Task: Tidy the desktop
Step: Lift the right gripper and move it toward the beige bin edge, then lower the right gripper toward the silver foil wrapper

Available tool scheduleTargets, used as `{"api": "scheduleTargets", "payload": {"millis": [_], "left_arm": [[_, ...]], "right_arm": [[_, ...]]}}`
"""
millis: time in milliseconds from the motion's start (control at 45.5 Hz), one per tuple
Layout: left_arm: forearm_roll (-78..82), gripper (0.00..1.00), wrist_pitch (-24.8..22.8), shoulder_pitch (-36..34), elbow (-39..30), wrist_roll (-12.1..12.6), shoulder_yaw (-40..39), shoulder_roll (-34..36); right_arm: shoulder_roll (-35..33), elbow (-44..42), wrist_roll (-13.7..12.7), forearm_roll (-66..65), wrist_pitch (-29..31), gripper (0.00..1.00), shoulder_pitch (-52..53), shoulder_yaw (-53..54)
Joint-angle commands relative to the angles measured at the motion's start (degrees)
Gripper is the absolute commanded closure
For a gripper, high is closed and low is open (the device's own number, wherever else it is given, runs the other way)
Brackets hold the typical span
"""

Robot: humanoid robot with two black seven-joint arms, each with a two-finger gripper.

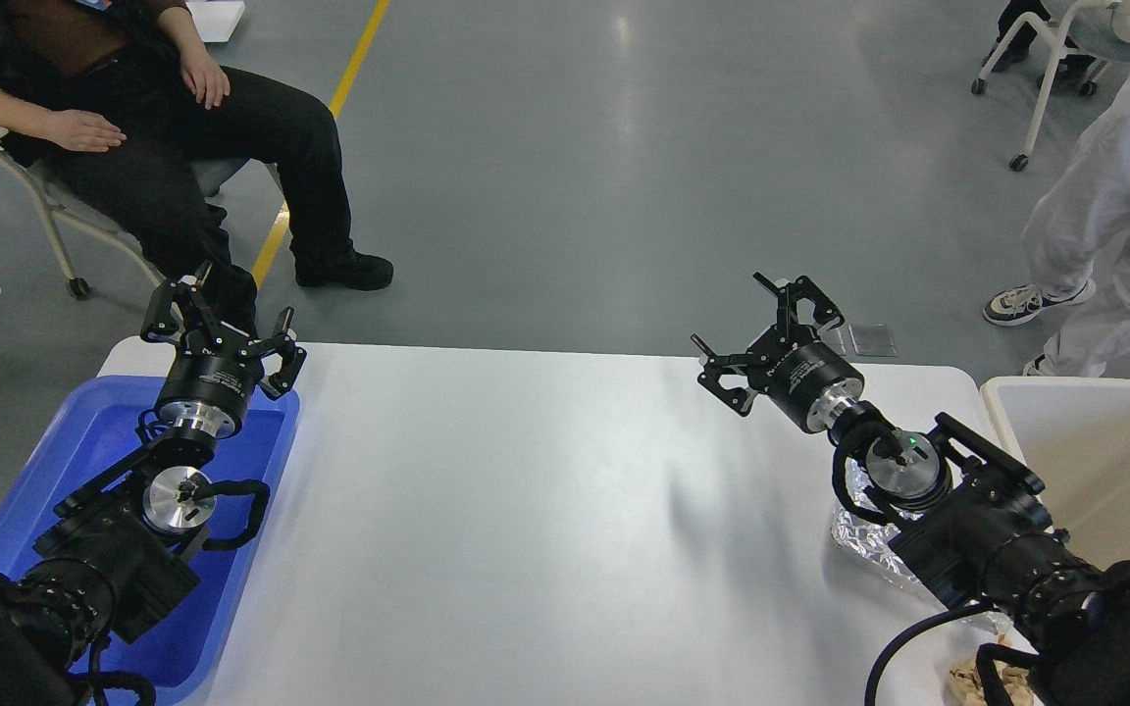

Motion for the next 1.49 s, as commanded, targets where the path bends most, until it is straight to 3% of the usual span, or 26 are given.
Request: {"api": "scheduleTargets", "payload": {"millis": [0, 549, 747, 967, 1077, 1231, 1341, 1473], "left_arm": [[0.03, 0.0, -0.01, 0.0, -0.01, 0.0, 0.02, 0.01], [0.03, 0.0, -0.09, 0.0, -0.01, 0.0, 0.02, 0.01], [0.03, 0.0, -0.1, 0.0, -0.01, 0.0, 0.02, 0.01], [0.03, 0.0, -0.1, 0.0, -0.01, 0.0, 0.02, 0.01], [0.03, 0.0, -0.1, 0.0, -0.01, 0.0, 0.02, 0.01], [0.03, 0.0, -0.1, -0.09, -0.09, 0.0, 0.02, 0.01], [0.03, 0.0, -0.1, -0.09, -0.01, 0.0, 0.02, 0.01], [0.03, 0.0, -0.1, -0.09, -0.01, 0.0, 0.02, 0.01]], "right_arm": [[-7.38, 0.15, 0.08, -0.06, 0.32, 0.0, 0.45, -1.29], [-30.85, 1.29, 0.08, -0.33, 2.34, 0.0, -1.47, -11.3], [-38.5, 12.0, 0.17, -5.15, 4.28, 0.0, -4.81, -16.93], [-42.02, 20.1, 4.38, -28.69, 3.75, 0.0, -5.35, -17.02], [-42.72, 23.09, 5.09, -39.68, 3.14, 0.0, -5.17, -17.02], [-43.6, 27.13, 5.96, -56.11, -1.43, 0.0, -4.91, -17.11], [-43.77, 29.06, 8.34, -68.25, -4.42, 0.0, -4.73, -17.2], [-45.44, 32.32, 9.31, -76.08, -5.48, 0.0, -4.55, -17.29]]}}
